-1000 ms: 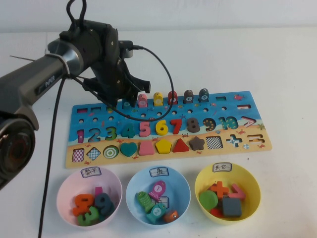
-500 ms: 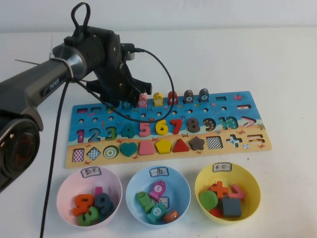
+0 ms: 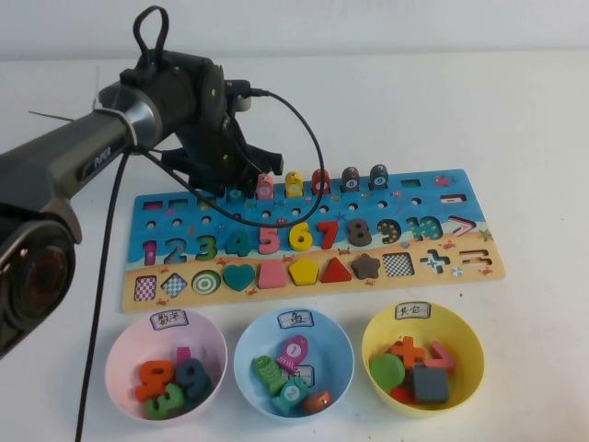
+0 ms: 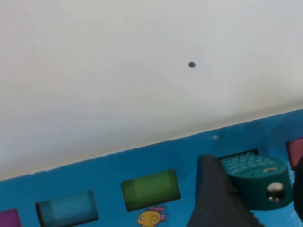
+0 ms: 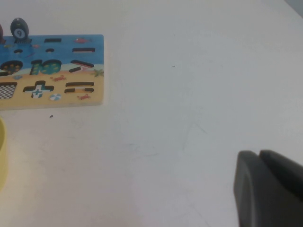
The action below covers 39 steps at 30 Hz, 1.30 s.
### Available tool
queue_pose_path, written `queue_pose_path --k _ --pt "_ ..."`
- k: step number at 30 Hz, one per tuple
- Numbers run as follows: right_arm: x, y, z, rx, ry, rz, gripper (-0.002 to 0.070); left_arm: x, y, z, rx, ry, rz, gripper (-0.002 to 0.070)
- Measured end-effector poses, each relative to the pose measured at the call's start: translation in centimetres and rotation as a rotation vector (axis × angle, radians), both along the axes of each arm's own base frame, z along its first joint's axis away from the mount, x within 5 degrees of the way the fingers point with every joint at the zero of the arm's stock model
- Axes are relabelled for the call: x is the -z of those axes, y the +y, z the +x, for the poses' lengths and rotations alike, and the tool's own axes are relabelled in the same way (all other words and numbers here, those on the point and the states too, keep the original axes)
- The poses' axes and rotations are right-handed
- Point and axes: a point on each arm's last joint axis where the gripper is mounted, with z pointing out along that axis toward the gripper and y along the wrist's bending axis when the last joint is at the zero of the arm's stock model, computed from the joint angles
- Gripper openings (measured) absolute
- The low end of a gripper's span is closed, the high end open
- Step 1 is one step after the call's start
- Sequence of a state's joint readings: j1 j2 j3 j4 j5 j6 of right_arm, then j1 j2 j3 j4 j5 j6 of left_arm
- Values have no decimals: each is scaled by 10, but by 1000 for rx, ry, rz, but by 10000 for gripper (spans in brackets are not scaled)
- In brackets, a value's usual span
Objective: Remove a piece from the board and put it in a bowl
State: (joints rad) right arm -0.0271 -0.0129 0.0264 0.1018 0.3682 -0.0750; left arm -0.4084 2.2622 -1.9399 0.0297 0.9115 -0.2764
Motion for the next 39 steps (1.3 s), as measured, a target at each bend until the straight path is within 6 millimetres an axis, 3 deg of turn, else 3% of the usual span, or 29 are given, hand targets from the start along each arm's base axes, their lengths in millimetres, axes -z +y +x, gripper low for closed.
queue_pose_path --k 11,29,39 --pt "0 0 0 0 0 1 -17 1 0 0 0 2 1 224" --pt "0 0 0 0 0 1 -17 0 1 -2 1 18 9 200" --pt "0 0 0 0 0 1 -17 -38 3 -6 25 -24 4 199"
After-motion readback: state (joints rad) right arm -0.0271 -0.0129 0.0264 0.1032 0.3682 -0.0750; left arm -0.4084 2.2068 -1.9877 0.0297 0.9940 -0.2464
